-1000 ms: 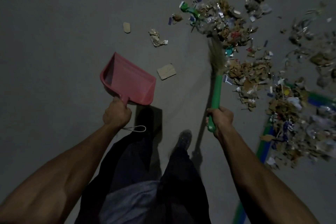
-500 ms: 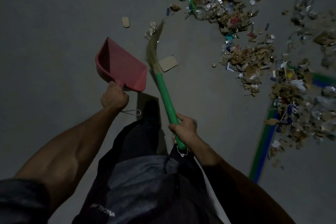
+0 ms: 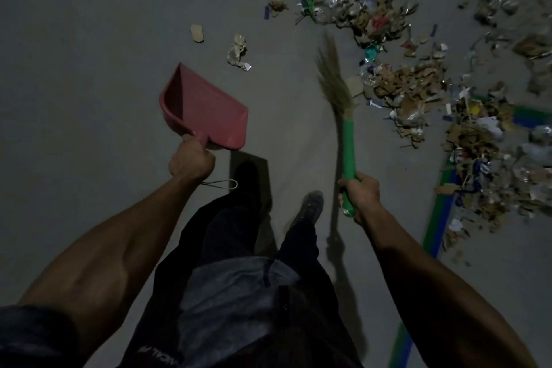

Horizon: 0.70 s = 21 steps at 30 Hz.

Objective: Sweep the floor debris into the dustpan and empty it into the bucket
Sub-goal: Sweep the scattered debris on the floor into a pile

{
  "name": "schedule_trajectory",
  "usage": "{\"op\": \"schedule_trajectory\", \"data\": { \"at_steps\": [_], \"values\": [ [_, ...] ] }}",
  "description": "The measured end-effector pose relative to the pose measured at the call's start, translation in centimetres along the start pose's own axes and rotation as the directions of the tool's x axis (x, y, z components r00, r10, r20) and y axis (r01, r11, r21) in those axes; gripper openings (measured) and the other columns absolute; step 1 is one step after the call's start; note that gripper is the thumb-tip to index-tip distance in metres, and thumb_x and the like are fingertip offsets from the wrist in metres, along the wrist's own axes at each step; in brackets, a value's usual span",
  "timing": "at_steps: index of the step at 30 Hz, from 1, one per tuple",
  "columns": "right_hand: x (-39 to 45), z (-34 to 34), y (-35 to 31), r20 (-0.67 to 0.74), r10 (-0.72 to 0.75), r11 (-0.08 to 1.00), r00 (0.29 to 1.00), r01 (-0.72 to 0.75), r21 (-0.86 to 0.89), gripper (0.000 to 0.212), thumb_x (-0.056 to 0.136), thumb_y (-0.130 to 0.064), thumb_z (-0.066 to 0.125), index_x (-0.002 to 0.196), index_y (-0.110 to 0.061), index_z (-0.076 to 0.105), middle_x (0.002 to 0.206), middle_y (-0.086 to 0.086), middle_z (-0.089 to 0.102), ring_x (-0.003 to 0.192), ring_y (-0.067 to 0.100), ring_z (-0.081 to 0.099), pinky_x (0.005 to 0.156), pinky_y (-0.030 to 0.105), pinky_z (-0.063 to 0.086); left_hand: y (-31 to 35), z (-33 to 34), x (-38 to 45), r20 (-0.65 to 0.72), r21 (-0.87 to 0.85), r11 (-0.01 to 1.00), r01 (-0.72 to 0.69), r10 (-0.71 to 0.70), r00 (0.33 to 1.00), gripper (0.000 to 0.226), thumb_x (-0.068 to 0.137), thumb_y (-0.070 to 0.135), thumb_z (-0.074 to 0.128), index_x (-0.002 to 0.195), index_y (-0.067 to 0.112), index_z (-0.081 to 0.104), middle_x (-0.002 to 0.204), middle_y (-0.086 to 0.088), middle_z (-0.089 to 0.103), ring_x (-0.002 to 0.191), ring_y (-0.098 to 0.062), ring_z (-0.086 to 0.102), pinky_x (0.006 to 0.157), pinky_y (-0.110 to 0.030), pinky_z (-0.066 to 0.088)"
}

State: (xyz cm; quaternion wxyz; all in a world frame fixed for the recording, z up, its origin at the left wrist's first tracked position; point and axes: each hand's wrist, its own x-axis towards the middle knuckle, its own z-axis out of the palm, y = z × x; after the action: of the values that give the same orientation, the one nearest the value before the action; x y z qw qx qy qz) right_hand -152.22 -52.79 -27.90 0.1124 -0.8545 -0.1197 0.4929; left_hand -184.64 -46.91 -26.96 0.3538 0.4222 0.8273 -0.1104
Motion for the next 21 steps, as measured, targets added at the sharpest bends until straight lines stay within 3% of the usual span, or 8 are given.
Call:
{"op": "schedule_trajectory", "data": {
  "at_steps": [3,5,8,12,15,18,21],
  "values": [
    [-0.8,-0.1,-0.8,-0.072,-0.098,0.995,0.993,0.096,-0.028,0.032,0.079,-0.003,0.068,0.111,-0.003,0.064,0.083,0.024,0.063,0.07,0.032,0.06,0.073,0.054,0.055,0.3,0.0,0.0,0.0,-0.008,1.0,0.017,-0.017,1.0,0.038,0.091,0.016,0.05,0.122,-0.003,0.039,0.121,-0.024,0.056,0.11,-0.042,0.056,0.089,-0.046,0.044],
    [-2.7,0.1,-0.8,-0.035,-0.175,0.985,0.984,0.175,0.001,0.038,0.081,-0.003,0.067,0.117,-0.014,0.062,0.079,0.023,0.064,0.059,0.027,0.061,0.06,0.044,0.057,0.4,-0.2,-0.2,0.006,-0.012,0.999,0.03,-0.03,1.0,0.038,0.091,0.016,0.05,0.122,-0.003,0.039,0.119,-0.026,0.057,0.109,-0.043,0.056,0.088,-0.046,0.044],
    [-5.5,0.8,-0.7,0.097,-0.282,0.959,0.955,0.281,0.019,0.048,0.083,-0.001,0.064,0.124,-0.025,0.057,0.068,0.014,0.063,0.039,0.017,0.055,0.04,0.026,0.047,0.1,-0.7,-0.4,0.017,-0.034,0.998,0.06,-0.059,0.998,0.041,0.091,0.016,0.05,0.125,-0.003,0.037,0.12,-0.026,0.057,0.109,-0.043,0.056,0.087,-0.045,0.044],
    [-7.2,3.6,-1.0,0.267,-0.336,0.933,0.903,0.358,-0.035,0.065,0.084,-0.004,0.063,0.143,-0.027,0.047,0.062,0.006,0.061,0.039,0.017,0.054,0.042,0.026,0.045,-1.0,-1.7,-0.1,0.016,-0.057,0.993,0.101,-0.1,0.995,0.043,0.091,0.016,0.051,0.127,-0.002,0.037,0.123,-0.026,0.056,0.111,-0.043,0.055,0.091,-0.046,0.044],
    [-7.3,6.5,-2.3,0.358,-0.354,0.901,0.864,0.418,-0.118,0.07,0.083,-0.014,0.065,0.144,-0.038,0.039,0.066,0.002,0.065,0.042,0.015,0.058,0.044,0.027,0.047,-2.0,-2.2,0.4,-0.008,-0.061,0.989,0.138,-0.139,0.99,0.043,0.092,0.017,0.051,0.128,-0.002,0.038,0.124,-0.025,0.055,0.112,-0.043,0.055,0.091,-0.045,0.044],
    [-6.3,9.9,-4.8,0.433,-0.433,0.821,0.79,0.544,-0.172,0.059,0.081,-0.011,0.064,0.137,-0.029,0.054,0.073,-0.001,0.063,0.043,0.01,0.056,0.043,0.027,0.049,-3.3,-2.4,1.2,-0.035,-0.065,0.986,0.153,-0.156,0.987,0.038,0.093,0.016,0.05,0.124,-0.004,0.04,0.122,-0.026,0.056,0.111,-0.043,0.055,0.09,-0.046,0.044],
    [-4.8,13.5,-7.7,0.471,-0.419,0.771,0.776,0.578,-0.268,0.053,0.079,-0.015,0.065,0.132,-0.018,0.058,0.077,0.003,0.065,0.056,0.019,0.061,0.057,0.034,0.055,-4.5,-2.5,2.1,-0.048,-0.061,0.984,0.165,-0.168,0.985,0.035,0.093,0.015,0.05,0.122,-0.004,0.041,0.12,-0.026,0.057,0.109,-0.043,0.056,0.089,-0.046,0.045]
  ]
}}
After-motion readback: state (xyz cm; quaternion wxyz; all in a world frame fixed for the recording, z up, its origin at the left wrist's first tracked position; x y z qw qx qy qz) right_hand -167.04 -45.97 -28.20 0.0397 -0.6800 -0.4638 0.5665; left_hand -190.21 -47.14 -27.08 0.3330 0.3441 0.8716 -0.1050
